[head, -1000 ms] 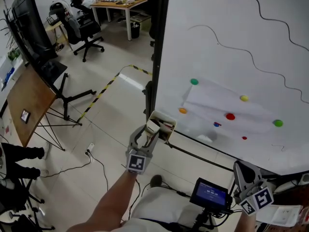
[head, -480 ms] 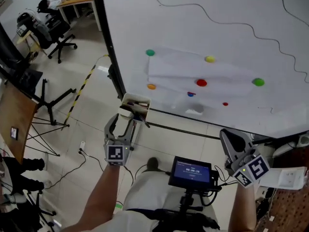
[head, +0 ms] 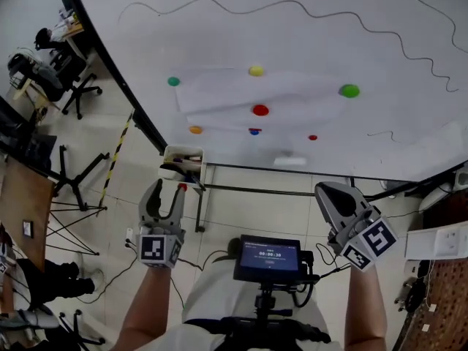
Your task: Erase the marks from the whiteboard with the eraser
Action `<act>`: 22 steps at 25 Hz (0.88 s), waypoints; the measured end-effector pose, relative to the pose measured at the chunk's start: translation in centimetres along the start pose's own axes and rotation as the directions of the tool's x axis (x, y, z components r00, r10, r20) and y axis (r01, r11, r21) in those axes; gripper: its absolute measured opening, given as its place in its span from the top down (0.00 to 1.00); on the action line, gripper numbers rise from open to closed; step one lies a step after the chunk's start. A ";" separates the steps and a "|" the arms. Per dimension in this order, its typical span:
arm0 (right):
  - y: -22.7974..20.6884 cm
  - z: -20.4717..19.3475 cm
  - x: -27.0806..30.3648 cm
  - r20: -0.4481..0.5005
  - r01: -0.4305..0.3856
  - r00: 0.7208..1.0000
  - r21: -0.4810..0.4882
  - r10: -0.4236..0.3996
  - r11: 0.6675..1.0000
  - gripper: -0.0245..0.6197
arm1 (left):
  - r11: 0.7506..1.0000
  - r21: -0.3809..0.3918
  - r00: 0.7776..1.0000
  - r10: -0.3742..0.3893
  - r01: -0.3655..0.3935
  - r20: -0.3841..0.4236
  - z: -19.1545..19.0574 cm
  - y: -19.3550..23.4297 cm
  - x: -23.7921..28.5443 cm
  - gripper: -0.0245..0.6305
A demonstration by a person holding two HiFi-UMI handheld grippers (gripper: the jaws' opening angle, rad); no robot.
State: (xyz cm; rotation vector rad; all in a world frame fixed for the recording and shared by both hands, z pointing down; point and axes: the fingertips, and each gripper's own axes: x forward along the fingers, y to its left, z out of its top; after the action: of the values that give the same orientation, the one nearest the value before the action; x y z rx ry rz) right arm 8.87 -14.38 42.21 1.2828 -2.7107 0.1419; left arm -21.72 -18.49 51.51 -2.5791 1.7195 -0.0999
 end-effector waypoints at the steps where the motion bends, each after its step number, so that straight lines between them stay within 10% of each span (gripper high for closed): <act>1: -0.3 -0.1 -0.4 0.011 0.002 1.000 0.005 -0.002 1.000 0.95 | 1.000 -0.002 0.999 -0.028 0.028 0.019 1.1 -1.2 0.4 0.66; 14: -4.1 -1.3 -10.2 0.070 0.039 0.996 0.104 -0.046 0.994 0.95 | 0.932 -0.136 0.942 -0.334 0.336 0.042 8.1 -17.6 3.0 0.88; 22: -5.2 -2.7 -15.3 0.099 0.010 0.995 0.177 -0.027 0.984 0.95 | 0.833 -0.078 0.835 -0.551 0.548 -0.008 10.3 -29.9 1.8 0.91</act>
State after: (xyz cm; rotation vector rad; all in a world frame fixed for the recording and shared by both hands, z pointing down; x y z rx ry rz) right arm 22.68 -5.61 42.47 1.3974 -2.8249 0.3311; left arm 7.23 -8.64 43.34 -3.0561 0.9384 -0.0926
